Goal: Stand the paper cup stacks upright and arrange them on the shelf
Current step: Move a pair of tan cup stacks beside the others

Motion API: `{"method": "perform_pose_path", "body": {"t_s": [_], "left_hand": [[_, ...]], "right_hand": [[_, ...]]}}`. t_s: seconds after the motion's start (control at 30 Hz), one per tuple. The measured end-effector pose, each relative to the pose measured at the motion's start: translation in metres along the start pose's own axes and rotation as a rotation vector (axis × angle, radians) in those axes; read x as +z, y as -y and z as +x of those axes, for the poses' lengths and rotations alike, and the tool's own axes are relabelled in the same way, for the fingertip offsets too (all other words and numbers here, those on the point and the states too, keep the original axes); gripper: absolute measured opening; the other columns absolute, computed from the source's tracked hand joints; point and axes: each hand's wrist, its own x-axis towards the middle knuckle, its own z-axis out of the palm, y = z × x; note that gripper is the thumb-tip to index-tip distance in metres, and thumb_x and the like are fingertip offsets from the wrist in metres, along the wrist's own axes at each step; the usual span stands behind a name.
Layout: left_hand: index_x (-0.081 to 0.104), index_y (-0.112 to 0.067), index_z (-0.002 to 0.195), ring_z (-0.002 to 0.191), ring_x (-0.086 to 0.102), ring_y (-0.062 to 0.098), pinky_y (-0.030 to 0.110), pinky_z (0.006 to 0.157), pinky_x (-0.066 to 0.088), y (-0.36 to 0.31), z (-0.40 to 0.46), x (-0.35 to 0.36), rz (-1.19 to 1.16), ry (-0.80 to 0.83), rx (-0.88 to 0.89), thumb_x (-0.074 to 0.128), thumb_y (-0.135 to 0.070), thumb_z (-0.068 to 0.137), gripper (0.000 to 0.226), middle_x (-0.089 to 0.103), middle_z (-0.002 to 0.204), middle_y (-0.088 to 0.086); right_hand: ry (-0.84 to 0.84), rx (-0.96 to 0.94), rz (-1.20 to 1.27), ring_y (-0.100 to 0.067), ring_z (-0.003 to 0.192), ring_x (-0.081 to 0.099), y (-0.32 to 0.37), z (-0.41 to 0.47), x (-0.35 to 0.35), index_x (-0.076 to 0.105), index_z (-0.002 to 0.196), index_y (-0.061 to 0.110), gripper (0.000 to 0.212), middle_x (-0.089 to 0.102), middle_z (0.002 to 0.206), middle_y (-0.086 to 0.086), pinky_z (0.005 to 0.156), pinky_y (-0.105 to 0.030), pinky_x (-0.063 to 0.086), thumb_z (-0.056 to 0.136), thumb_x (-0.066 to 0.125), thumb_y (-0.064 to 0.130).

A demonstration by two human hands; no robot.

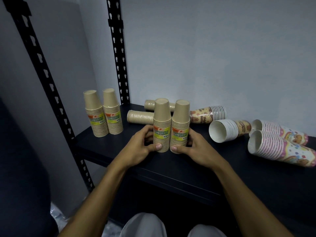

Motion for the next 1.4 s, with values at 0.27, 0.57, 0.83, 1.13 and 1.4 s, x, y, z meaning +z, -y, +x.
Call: {"method": "perform_pose_path", "body": {"t_s": [0.27,0.57,0.83,1.13,1.4], "left_hand": [[0.047,-0.024,0.138,0.129,0.056,0.000,0.036,0.113,0.045,-0.006,-0.017,0.006,0.113,-0.080,0.010,0.074,-0.017,0.091,0.055,0.063,0.139,-0.011],[0.047,-0.022,0.134,0.126,0.056,-0.007,0.017,0.106,0.044,-0.001,-0.061,-0.027,0.177,-0.155,0.011,0.071,-0.019,0.094,0.047,0.063,0.136,-0.016],[0.041,-0.034,0.145,0.115,0.048,-0.028,-0.001,0.096,0.038,0.019,-0.093,-0.074,0.323,-0.314,-0.005,0.070,-0.021,0.095,0.059,0.053,0.128,-0.036],[0.056,-0.014,0.132,0.117,0.059,0.016,0.023,0.093,0.042,0.043,-0.083,-0.100,0.450,-0.511,-0.146,0.068,-0.031,0.095,0.042,0.064,0.127,0.002],[0.058,-0.012,0.136,0.114,0.059,0.008,0.017,0.093,0.041,0.047,-0.076,-0.100,0.419,-0.596,-0.170,0.069,-0.025,0.095,0.044,0.068,0.128,0.002]], "right_hand": [[-0.028,-0.043,-0.026,-0.004,0.129,0.058,0.006,-0.004,0.006,0.039,0.139,0.045,0.076,0.060,0.139,0.016,0.112,-0.042,0.048,0.081,0.085,0.027],[0.063,-0.067,-0.052,0.008,0.123,0.057,0.028,-0.001,0.046,0.038,0.138,0.046,0.074,0.060,0.134,0.024,0.107,-0.026,0.047,0.083,0.083,0.024],[0.088,-0.108,-0.061,-0.007,0.131,0.055,0.053,0.030,0.113,0.041,0.127,0.052,0.065,0.060,0.135,0.022,0.115,-0.049,0.041,0.075,0.079,0.048],[0.092,-0.090,-0.087,-0.015,0.125,0.061,0.058,0.082,0.152,0.050,0.129,0.041,0.082,0.066,0.132,0.012,0.109,-0.049,0.047,0.055,0.077,0.064],[0.015,-0.062,-0.088,-0.017,0.116,0.064,0.063,0.086,0.157,0.054,0.125,0.023,0.060,0.068,0.127,0.001,0.103,-0.038,0.051,0.076,0.089,0.028]]}}
